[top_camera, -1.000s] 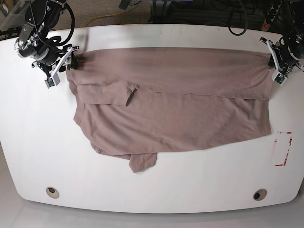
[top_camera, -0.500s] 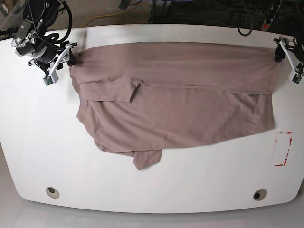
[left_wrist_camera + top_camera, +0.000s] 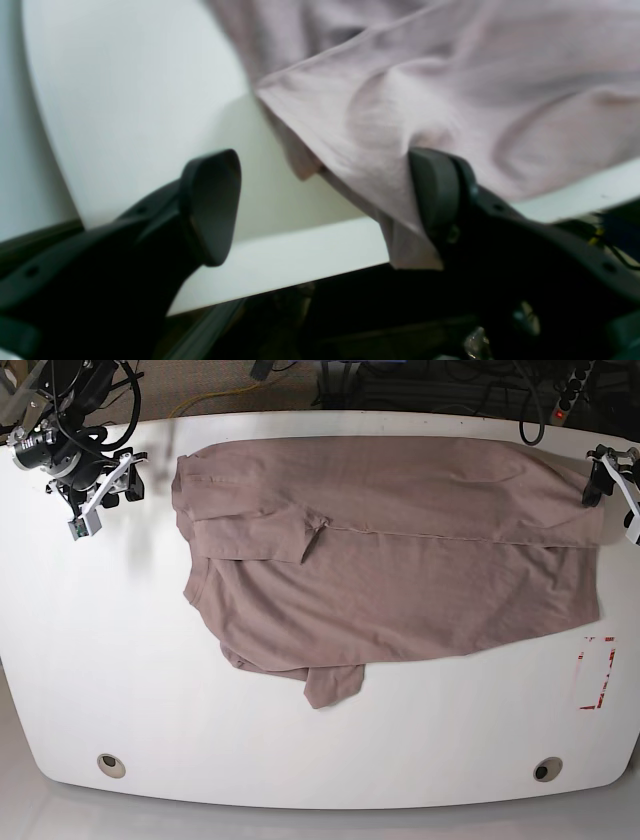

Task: Fold the T-shirt properly
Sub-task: 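Lay the shirt flat, dragging it back with both grippers, then release, then regrasp the shirt's edge corners with both grippers and pull taut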

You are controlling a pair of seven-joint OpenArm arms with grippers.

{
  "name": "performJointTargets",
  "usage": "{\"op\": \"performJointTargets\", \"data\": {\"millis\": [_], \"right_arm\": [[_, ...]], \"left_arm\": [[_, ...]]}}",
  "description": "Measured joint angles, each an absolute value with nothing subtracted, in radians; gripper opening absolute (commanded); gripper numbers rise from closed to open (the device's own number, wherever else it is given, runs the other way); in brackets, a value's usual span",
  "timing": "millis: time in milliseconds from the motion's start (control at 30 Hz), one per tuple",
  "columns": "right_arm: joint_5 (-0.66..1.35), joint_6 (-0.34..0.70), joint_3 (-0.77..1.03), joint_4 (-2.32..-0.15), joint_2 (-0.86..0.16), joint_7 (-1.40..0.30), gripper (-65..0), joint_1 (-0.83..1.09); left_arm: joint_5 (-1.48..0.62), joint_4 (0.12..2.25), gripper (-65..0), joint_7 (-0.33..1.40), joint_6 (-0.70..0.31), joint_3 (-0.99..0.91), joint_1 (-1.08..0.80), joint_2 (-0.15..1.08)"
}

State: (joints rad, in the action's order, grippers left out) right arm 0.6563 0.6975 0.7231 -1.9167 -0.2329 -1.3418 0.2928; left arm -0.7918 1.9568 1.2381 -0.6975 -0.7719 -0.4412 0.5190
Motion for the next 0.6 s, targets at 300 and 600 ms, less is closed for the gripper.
{"op": "performJointTargets", "data": {"millis": [300,600], "right_arm": [[0.658,0.697,0.723,-1.917,-0.231,-1.348,-37.9,0.290],[0.659,0.697,0.721,-1.917,-0.228,-1.346,-38.0,0.287]], "left_arm": [[-0.856,1.923,-19.9,1.340,-0.698,-0.770,-0.448,0.522],[-1.112,1.779,-20.0,1.346,-0.697,-0.744,-0.450,0.520]]}}
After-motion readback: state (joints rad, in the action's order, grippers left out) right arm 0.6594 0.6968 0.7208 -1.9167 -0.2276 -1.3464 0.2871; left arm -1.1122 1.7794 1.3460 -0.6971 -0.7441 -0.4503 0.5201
